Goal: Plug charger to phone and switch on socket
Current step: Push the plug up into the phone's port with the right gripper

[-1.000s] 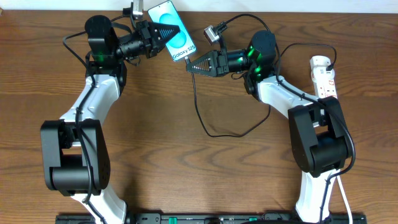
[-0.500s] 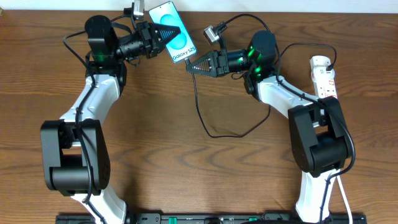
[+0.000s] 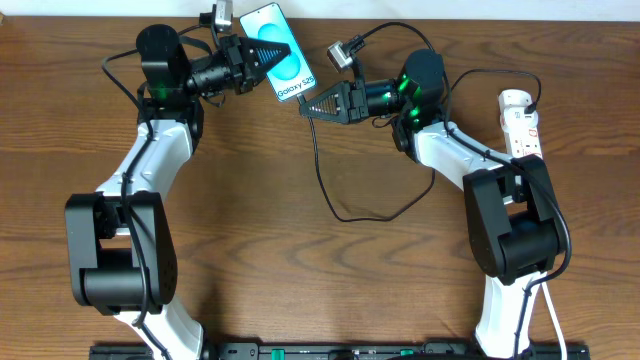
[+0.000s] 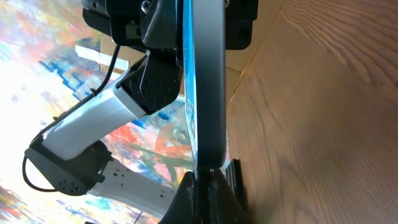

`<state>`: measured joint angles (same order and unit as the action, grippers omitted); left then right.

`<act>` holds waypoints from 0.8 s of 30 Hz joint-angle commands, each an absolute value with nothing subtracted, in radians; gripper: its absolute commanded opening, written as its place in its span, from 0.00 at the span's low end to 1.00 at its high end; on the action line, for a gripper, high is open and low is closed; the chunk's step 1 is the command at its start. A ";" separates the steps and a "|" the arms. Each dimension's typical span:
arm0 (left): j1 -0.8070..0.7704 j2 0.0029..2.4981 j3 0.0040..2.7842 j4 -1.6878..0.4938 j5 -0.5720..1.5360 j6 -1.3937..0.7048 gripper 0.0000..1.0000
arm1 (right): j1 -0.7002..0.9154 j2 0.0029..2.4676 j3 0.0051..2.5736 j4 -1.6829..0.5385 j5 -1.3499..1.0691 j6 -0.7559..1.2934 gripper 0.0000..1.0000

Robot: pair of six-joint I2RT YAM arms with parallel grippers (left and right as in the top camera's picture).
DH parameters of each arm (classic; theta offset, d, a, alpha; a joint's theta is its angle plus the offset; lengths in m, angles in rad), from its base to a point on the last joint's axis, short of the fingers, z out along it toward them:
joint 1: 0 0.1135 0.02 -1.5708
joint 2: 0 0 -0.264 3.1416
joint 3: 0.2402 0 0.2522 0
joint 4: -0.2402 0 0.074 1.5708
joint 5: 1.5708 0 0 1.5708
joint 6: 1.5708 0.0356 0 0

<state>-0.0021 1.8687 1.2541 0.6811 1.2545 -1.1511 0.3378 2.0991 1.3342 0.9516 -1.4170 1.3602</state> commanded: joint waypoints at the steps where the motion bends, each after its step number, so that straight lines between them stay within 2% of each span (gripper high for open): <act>1: -0.017 1.859 1.266 0.690 1.351 -1.156 0.07 | 0.332 2.106 1.344 0.951 -1.318 1.375 0.01; 3: -0.017 1.859 1.266 0.690 1.350 -1.156 0.07 | 0.333 2.106 1.344 0.959 -1.319 1.375 0.02; 4: -0.017 1.859 1.266 0.690 1.350 -1.156 0.07 | 0.333 2.106 1.344 0.963 -1.320 1.375 0.08; 5: -0.017 1.859 1.266 0.690 1.349 -1.156 0.07 | 0.333 2.106 1.344 0.965 -1.323 1.375 0.18; 6: -0.017 1.859 1.266 0.690 1.349 -1.156 0.07 | 0.333 2.106 1.344 0.972 -1.324 1.375 0.22; 16: -0.017 1.859 1.266 0.690 1.331 -1.156 0.07 | 0.335 2.106 1.344 0.977 -1.342 1.375 0.48; 18: -0.016 1.859 1.266 0.690 1.326 -1.156 0.07 | 0.335 2.106 1.344 0.977 -1.346 1.375 0.62; 21: -0.015 1.859 1.266 0.690 1.324 -1.156 0.07 | 0.335 2.106 1.344 0.978 -1.347 1.375 0.95; 22: -0.014 1.859 1.266 0.690 1.324 -1.156 0.07 | 0.335 2.106 1.344 0.978 -1.346 1.375 0.99; 24: -0.007 1.859 1.266 0.690 1.324 -1.156 0.07 | 0.334 2.106 1.344 0.984 -1.347 1.375 0.99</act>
<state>-0.0166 1.8687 1.2541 0.6800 1.3102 -1.1549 0.3370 2.0991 1.3342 0.9764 -1.3506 1.3811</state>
